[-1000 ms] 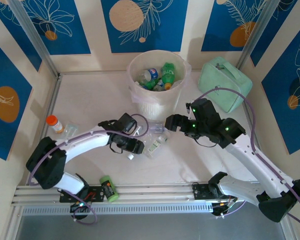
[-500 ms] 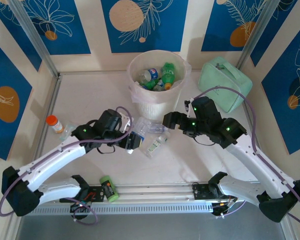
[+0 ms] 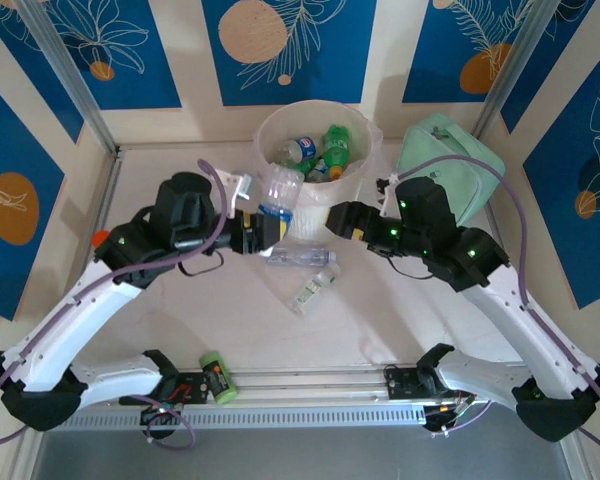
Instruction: Put the plastic bottles in the bin
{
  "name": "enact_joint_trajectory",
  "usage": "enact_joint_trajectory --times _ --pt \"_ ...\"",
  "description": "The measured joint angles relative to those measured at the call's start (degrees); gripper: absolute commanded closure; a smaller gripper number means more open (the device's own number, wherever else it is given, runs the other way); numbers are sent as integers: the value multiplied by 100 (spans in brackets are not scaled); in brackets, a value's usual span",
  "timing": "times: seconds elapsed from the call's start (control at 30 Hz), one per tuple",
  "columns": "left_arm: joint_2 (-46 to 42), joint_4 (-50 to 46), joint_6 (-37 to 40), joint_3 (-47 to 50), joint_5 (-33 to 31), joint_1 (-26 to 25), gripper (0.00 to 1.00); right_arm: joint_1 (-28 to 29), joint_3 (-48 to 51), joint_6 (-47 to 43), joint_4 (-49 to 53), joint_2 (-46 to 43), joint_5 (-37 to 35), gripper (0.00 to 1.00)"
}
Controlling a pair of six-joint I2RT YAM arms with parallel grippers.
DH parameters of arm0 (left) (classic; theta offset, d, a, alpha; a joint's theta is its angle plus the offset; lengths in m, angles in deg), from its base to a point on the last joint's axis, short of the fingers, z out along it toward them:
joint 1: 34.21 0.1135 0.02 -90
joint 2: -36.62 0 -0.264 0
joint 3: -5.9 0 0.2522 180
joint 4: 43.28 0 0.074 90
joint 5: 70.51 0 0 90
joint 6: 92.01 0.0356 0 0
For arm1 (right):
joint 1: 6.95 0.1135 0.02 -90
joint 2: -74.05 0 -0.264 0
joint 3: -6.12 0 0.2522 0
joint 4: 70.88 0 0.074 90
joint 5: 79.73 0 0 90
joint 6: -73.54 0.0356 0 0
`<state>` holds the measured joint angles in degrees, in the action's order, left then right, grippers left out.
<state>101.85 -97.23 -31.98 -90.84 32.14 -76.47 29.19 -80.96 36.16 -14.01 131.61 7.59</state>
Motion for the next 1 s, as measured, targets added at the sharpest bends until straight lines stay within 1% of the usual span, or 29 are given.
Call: enact_joint_trajectory --times 0.1,0.27,0.4,0.5,0.63,0.73,0.77,0.9,1.0 --pt "470 -144 76 -837 -197 105 36 0 160 101 149 -258 -192 8" --pt "1615 -428 361 -2168 -374 455 37 0 660 297 457 -542 -363 9" --pt "2675 -669 503 -3132 -378 846 37 0 916 389 634 -592 -404 9" --pt "3445 -929 549 -3954 -372 1040 38 0 951 446 673 -629 -404 9" --pt "4400 -1303 614 -5250 -323 1158 38 0 984 490 669 -730 -407 9" --pt "4846 -1469 610 -5860 -262 1207 38 0 1051 509 686 -813 -424 9" --pt "4933 -1508 608 -5963 -249 1224 37 0 1064 514 699 -828 -431 9" --pt "5095 -1644 608 -6046 -216 1344 19 0 1099 551 743 -866 -468 9" --pt "5123 -1648 575 -6037 -144 1401 13 0 1099 551 756 -863 -468 9"
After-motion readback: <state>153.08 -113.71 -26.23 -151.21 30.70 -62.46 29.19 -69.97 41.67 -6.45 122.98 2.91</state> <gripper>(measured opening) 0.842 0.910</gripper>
